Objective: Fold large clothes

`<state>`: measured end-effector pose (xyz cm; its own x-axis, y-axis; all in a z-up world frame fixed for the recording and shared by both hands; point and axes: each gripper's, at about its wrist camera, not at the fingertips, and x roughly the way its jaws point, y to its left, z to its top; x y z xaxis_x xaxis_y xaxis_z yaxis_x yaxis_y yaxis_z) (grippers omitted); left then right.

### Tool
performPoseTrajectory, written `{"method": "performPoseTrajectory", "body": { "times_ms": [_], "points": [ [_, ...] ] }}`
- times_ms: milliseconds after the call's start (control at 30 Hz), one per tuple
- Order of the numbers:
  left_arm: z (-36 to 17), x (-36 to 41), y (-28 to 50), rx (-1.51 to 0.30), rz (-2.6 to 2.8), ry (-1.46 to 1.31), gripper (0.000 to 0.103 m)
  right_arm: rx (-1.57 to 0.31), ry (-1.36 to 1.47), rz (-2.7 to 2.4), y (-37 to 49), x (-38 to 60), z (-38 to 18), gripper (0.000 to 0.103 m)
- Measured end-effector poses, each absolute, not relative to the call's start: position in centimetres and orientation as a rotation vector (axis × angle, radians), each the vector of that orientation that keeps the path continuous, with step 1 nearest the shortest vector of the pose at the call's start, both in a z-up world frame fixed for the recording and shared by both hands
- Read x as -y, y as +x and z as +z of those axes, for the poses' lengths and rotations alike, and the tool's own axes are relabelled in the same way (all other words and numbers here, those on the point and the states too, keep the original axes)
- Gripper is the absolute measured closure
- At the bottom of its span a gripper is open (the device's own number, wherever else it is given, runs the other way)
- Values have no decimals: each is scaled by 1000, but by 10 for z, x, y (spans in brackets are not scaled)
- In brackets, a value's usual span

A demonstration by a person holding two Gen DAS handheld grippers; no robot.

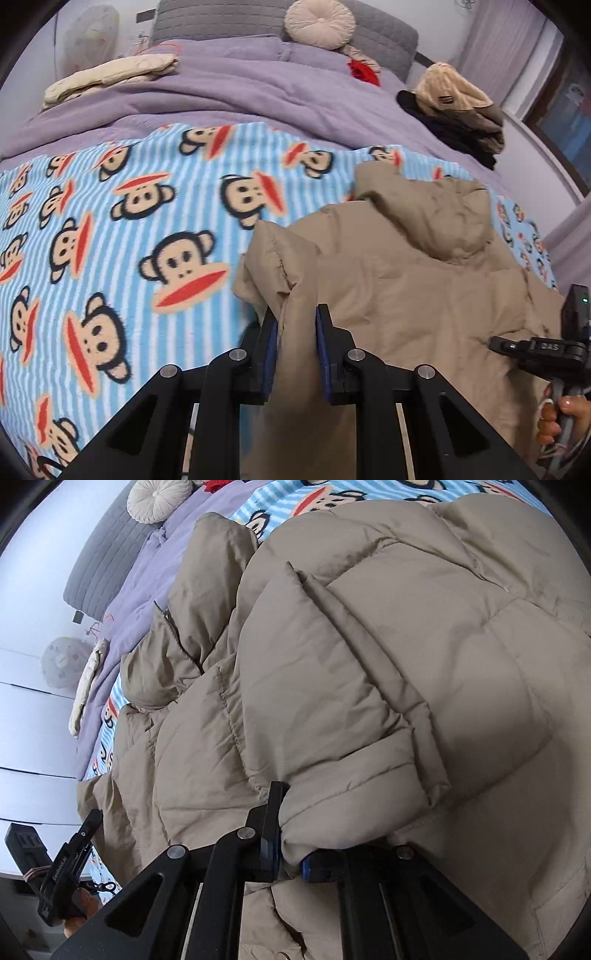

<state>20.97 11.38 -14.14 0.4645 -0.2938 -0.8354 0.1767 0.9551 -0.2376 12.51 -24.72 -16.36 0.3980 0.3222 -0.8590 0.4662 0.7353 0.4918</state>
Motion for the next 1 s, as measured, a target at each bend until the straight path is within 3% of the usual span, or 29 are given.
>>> {"method": "performPoseTrajectory", "body": {
  "times_ms": [200, 333, 400, 433, 500, 567, 633, 700, 933, 1000],
  "points": [
    [-173, -148, 224, -1087, -111, -15, 82, -1198, 755, -80, 140, 226, -168, 96],
    [-161, -179, 225, -1087, 13, -105, 82, -1203, 745, -94, 144, 227, -168, 96],
    [-146, -189, 216, -1069, -1, -141, 82, -1227, 746, -83, 142, 232, -162, 89],
    [-138, -191, 210, -1055, -16, -142, 82, -1238, 728, -81, 139, 234, -156, 86],
    [-122, -188, 193, -1033, -61, -129, 82, -1227, 673, -102, 128, 242, -138, 52],
    [-114, -178, 177, -1031, -120, -114, 82, -1189, 616, -190, 114, 255, -120, 43],
    [-116, -160, 163, -1055, -170, -84, 82, -1143, 589, -265, 101, 266, -105, 45],
    [-129, -140, 153, -1091, -196, -27, 82, -1098, 589, -250, 94, 271, -94, 89],
    [-179, -120, 152, -1193, -126, -8, 81, -1206, 447, -148, 130, 250, -127, 90],
    [-180, -121, 153, -1196, -111, -3, 81, -1254, 456, -163, 131, 254, -145, 95]
  ]
}}
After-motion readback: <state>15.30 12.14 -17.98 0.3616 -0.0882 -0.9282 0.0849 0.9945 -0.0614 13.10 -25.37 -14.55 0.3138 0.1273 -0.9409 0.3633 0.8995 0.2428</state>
